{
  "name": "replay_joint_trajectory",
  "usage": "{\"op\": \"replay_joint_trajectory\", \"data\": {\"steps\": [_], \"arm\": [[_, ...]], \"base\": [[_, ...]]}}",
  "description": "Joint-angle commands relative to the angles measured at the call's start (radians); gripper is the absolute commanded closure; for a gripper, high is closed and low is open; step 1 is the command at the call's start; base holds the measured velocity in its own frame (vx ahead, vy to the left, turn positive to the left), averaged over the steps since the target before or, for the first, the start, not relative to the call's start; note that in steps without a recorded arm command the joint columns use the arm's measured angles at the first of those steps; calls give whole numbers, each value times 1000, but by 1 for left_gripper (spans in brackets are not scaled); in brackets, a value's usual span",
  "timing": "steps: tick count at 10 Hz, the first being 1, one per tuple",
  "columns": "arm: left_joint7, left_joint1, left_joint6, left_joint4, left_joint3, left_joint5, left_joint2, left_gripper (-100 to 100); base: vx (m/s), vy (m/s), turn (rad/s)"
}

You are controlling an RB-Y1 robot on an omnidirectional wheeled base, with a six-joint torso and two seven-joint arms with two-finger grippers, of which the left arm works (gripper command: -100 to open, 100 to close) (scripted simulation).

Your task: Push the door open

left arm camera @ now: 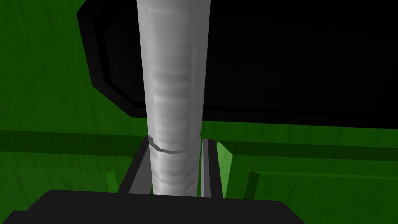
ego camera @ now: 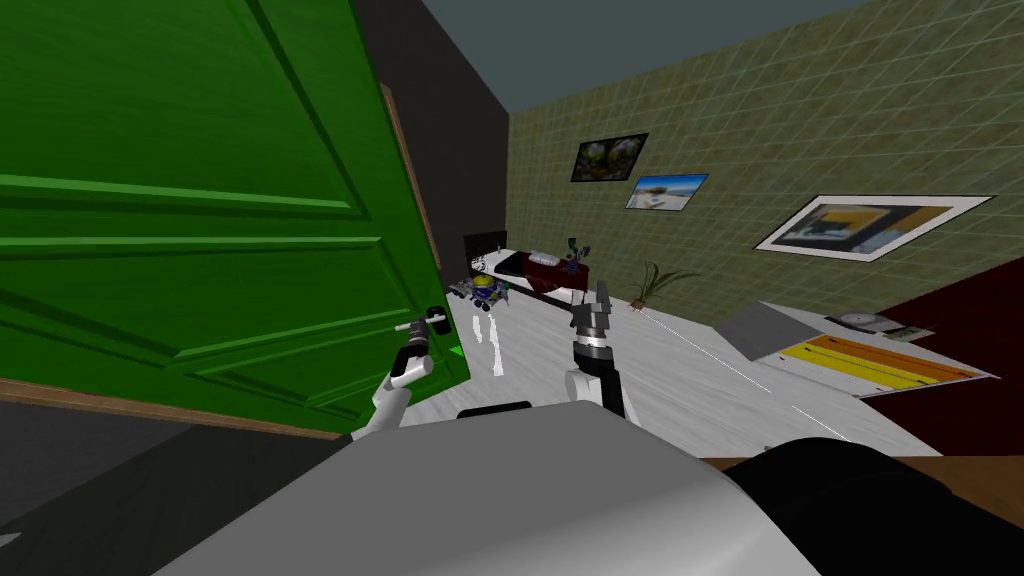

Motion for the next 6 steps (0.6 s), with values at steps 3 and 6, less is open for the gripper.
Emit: {"op": "replay_joint_trajectory", "data": {"steps": [3, 6], "arm": [[-8, -3, -8, 10, 25, 3, -3, 100], [-17, -3, -9, 10, 65, 11, 8, 100]], "base": [[144, -65, 62], [176, -50, 66]]}}
